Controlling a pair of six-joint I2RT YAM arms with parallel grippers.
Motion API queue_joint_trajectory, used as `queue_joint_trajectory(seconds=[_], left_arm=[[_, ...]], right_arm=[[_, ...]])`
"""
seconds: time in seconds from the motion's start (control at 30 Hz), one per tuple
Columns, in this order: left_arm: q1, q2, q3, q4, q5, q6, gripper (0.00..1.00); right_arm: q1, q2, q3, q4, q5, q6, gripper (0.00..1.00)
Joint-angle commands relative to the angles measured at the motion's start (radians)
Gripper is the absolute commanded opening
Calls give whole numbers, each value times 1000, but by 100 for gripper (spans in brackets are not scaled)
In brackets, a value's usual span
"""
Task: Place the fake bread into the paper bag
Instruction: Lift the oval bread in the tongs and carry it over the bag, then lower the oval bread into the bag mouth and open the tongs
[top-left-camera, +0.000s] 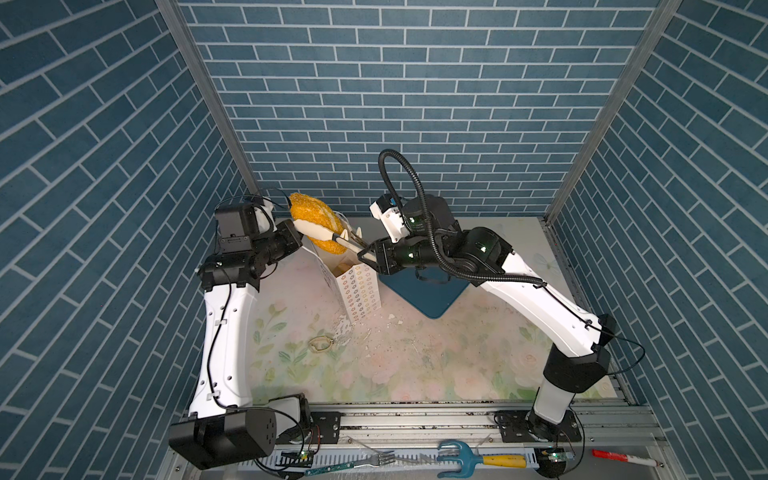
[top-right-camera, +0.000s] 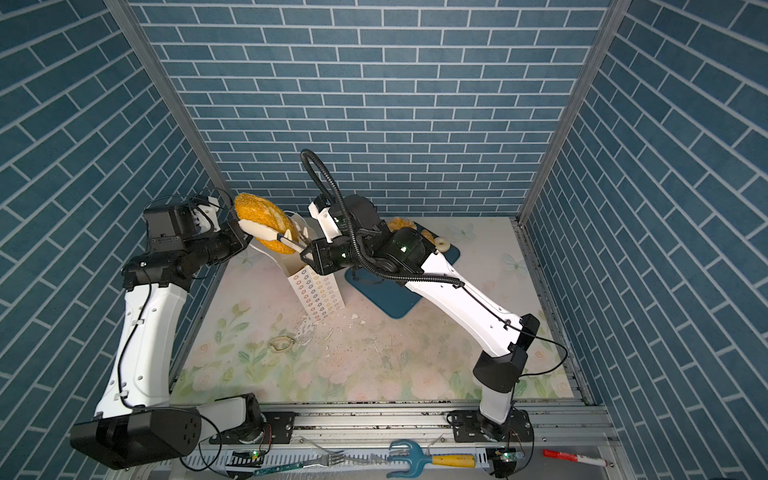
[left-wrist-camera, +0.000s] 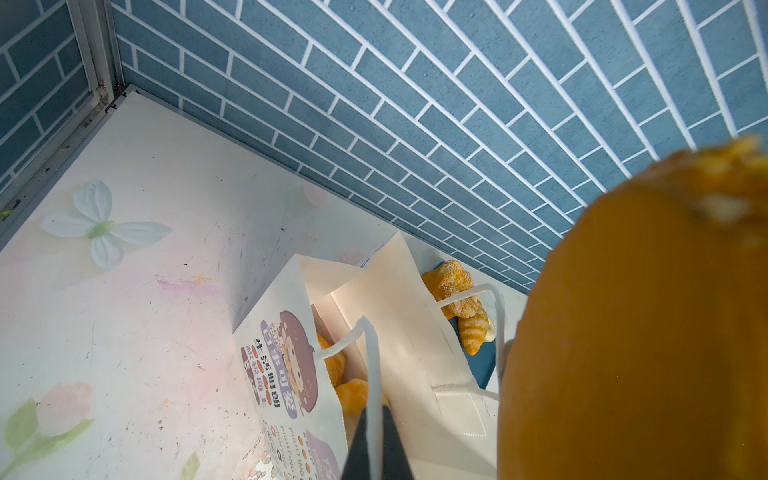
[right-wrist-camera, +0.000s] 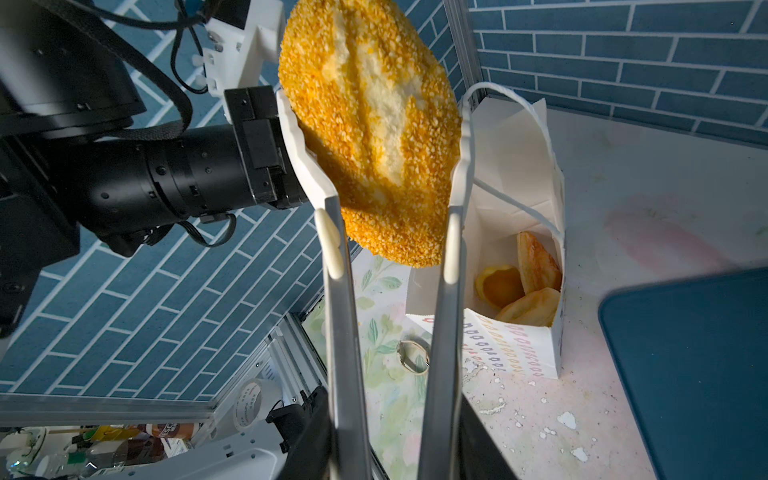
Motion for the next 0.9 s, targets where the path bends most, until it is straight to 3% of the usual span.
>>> queue_joint_trajectory(seconds=[0.0,0.43,0.77,0.87], left_arm=[[6,-23,-15,-6,-7,12,2],[5,-30,-19,-13,-10,9,1],[6,-35,-17,-12,-10,3,0],[5,-33,-16,-9,-7,1,0]], right_arm=[[2,-52,22,55,33,-40,31],[1,-117,-2,81,106,-76,30],[1,-140,-72,137,-40,-65,29],[-1,-128,-102,130,-8,-58,28]])
